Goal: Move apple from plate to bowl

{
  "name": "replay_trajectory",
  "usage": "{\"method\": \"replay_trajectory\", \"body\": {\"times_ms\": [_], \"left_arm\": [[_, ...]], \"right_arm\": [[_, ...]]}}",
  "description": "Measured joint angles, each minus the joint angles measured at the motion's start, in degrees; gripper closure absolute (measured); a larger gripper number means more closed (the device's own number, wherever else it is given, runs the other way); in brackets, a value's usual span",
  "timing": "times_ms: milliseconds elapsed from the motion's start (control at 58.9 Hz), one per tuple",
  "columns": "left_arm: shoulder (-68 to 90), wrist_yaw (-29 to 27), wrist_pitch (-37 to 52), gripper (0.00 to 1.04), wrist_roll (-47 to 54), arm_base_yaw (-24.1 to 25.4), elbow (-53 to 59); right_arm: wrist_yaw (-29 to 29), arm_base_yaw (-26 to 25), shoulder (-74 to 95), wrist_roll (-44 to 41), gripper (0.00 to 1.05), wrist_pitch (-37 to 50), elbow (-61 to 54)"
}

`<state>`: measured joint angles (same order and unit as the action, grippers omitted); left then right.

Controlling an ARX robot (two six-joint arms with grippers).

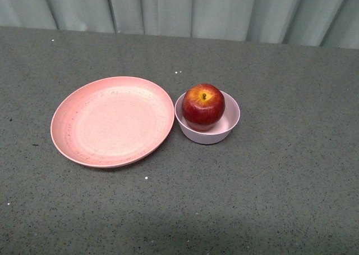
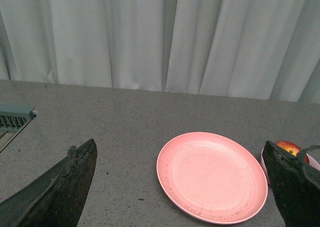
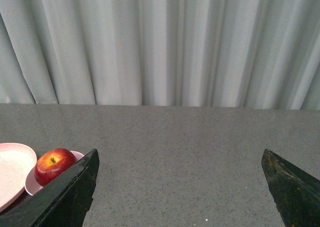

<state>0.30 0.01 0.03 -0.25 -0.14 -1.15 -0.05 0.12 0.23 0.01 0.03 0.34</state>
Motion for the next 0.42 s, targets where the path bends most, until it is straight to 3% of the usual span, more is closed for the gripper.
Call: {"method": "replay_trajectory", "body": {"times_ms": [425], "left_arm": [[0.0, 0.0, 0.0, 0.07, 0.0, 0.0, 0.0]], "right_arm": [[0.0, 0.0, 0.0, 0.0, 0.09, 0.0, 0.0]]}}
